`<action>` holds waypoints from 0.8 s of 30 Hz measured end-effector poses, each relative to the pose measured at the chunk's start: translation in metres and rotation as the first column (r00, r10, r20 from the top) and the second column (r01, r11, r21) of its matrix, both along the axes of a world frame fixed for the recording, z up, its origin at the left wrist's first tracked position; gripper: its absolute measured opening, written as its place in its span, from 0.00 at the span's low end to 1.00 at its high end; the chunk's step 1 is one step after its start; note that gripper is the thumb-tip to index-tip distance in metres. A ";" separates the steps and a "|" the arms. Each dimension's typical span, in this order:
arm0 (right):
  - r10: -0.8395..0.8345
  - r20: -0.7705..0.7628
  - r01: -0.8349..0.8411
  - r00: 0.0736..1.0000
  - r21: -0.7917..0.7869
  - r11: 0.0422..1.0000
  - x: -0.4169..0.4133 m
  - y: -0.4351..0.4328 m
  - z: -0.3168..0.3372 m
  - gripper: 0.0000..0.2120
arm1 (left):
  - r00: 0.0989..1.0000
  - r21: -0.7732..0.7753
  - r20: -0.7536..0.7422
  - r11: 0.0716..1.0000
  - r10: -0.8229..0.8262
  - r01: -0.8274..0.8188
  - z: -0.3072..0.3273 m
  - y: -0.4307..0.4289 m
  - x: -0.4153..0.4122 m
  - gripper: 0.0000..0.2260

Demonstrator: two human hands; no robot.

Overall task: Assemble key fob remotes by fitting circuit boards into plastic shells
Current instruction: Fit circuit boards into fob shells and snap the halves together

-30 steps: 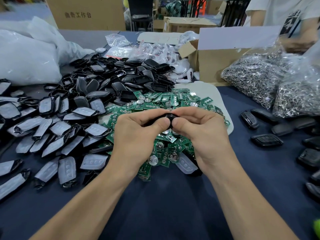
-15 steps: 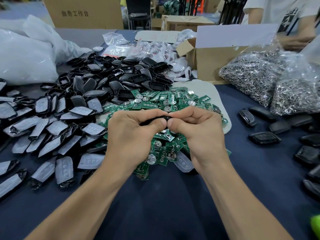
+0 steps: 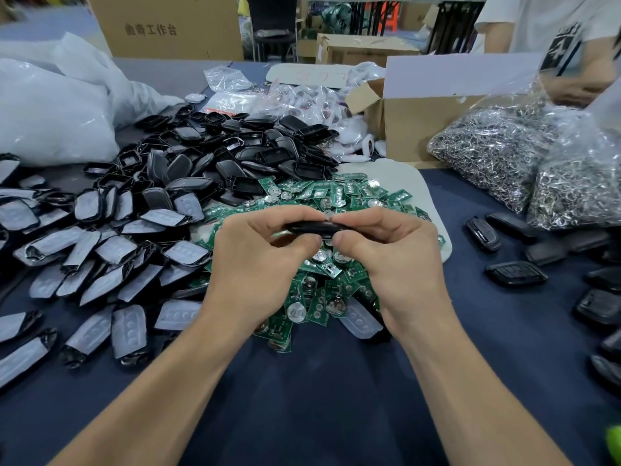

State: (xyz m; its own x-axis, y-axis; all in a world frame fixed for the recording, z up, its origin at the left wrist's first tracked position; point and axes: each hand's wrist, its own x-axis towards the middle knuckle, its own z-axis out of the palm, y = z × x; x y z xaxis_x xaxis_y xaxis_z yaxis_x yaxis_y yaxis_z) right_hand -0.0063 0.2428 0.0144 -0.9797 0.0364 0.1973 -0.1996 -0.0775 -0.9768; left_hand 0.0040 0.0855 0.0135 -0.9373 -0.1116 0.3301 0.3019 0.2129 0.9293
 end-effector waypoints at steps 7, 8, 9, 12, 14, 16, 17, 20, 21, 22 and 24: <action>0.019 -0.033 -0.021 0.999 -0.061 0.998 0.001 0.000 0.000 0.15 | 0.995 0.100 -0.091 0.994 -0.040 0.049 0.000 0.005 0.003 0.17; 0.014 -0.032 -0.016 0.999 -0.056 0.998 0.001 -0.001 -0.001 0.14 | 0.994 0.090 -0.100 0.995 -0.039 0.048 0.001 0.007 0.004 0.18; 0.005 -0.029 -0.006 1.000 -0.053 0.999 0.001 -0.001 -0.001 0.12 | 0.994 0.083 -0.106 0.996 -0.036 0.045 0.001 0.009 0.004 0.19; -0.012 -0.032 0.011 0.999 -0.044 0.999 0.002 -0.005 -0.002 0.08 | 0.994 0.111 -0.108 0.993 -0.024 0.036 0.000 0.009 0.005 0.18; -0.019 -0.045 0.017 0.999 -0.036 0.999 0.002 -0.007 -0.003 0.08 | 0.994 0.115 -0.108 0.993 -0.013 0.025 -0.001 0.008 0.005 0.17; -0.031 -0.049 0.030 0.998 -0.035 0.999 0.002 -0.007 -0.005 0.09 | 0.995 0.098 -0.104 0.995 -0.008 0.018 -0.001 0.008 0.006 0.16; -0.040 -0.048 0.038 0.998 -0.035 0.999 0.002 -0.007 -0.006 0.09 | 0.995 0.093 -0.099 0.996 -0.002 0.011 -0.001 0.008 0.005 0.16; -0.054 -0.043 0.053 0.998 -0.037 0.998 0.003 -0.009 -0.008 0.10 | 0.997 0.083 -0.080 0.997 0.016 -0.009 -0.003 0.008 0.005 0.15; -0.059 -0.041 0.057 0.997 -0.040 0.998 0.004 -0.010 -0.008 0.11 | 0.997 0.076 -0.076 0.997 0.017 -0.011 -0.004 0.008 0.005 0.15; -0.062 -0.037 0.061 0.997 -0.045 0.997 0.004 -0.010 -0.009 0.13 | 0.998 0.073 -0.068 0.997 0.020 -0.015 -0.004 0.008 0.005 0.15; -0.064 -0.019 0.062 0.998 -0.058 0.996 0.005 -0.011 -0.009 0.15 | 0.999 0.063 -0.038 0.997 0.037 -0.034 -0.005 0.008 0.004 0.16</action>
State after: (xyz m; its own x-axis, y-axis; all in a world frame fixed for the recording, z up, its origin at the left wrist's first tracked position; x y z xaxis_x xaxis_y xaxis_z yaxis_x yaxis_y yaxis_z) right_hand -0.0017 0.2318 0.0055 -0.9707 0.1097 0.2137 -0.2263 -0.1194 -0.9667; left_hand 0.0082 0.0933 0.0087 -0.9188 -0.1662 0.3580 0.3317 0.1663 0.9286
